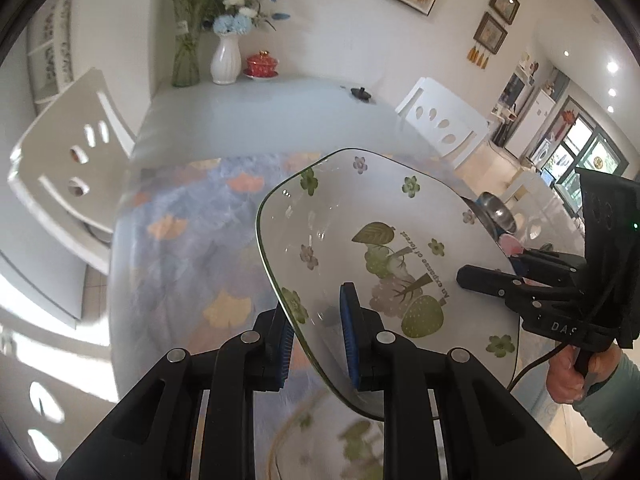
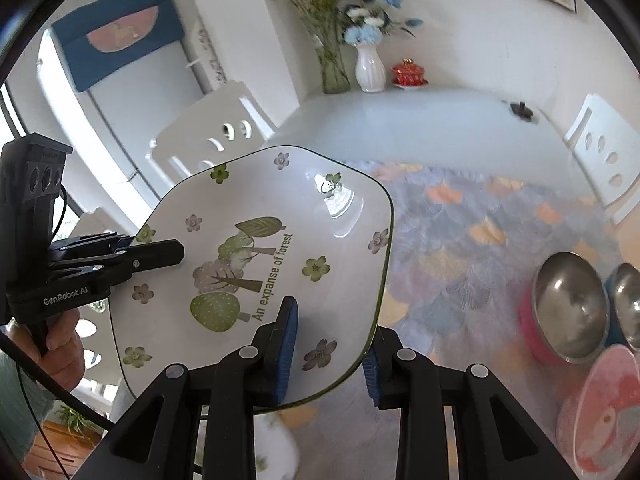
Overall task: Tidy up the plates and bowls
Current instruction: 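Carry the second hexagonal plate over the stack and lower it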
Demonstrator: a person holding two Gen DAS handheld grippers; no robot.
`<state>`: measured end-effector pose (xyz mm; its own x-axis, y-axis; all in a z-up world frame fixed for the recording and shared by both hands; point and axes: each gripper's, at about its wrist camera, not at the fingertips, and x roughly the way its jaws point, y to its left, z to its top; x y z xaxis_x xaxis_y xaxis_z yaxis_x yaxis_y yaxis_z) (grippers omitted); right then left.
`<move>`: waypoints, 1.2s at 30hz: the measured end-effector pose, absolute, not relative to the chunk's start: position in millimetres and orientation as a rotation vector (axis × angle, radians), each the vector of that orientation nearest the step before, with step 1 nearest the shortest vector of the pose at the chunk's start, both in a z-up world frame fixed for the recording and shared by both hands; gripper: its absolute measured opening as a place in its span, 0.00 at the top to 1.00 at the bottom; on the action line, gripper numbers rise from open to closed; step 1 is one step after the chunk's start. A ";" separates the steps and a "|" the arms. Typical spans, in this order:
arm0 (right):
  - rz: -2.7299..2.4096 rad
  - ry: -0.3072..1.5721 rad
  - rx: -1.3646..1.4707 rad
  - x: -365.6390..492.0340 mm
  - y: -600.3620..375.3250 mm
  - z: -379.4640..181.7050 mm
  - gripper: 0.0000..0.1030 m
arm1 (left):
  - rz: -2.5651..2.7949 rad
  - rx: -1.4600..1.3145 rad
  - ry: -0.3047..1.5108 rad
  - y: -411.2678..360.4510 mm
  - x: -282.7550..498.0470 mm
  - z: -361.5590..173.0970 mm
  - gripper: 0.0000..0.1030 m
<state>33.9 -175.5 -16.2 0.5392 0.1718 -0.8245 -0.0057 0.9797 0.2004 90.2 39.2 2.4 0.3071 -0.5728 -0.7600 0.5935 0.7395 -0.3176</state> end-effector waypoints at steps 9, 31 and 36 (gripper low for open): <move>0.120 1.058 0.183 -50.9 -123.4 1.9 0.72 | -0.749 -0.014 1.058 84.5 13.0 -1.0 0.82; 0.088 1.249 0.186 -119.3 -91.7 -66.4 0.71 | -0.718 0.004 1.194 99.7 -48.4 -73.2 0.82; 0.066 1.254 0.192 -114.5 -93.2 -82.5 0.71 | -0.698 0.004 1.190 99.2 -43.9 -82.3 0.82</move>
<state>-114.5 -93.2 -82.5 0.3124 0.1548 -0.9373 0.0548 0.9821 0.1804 -43.9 99.2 -82.3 0.1900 -0.4945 -0.8482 0.4990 0.7926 -0.3504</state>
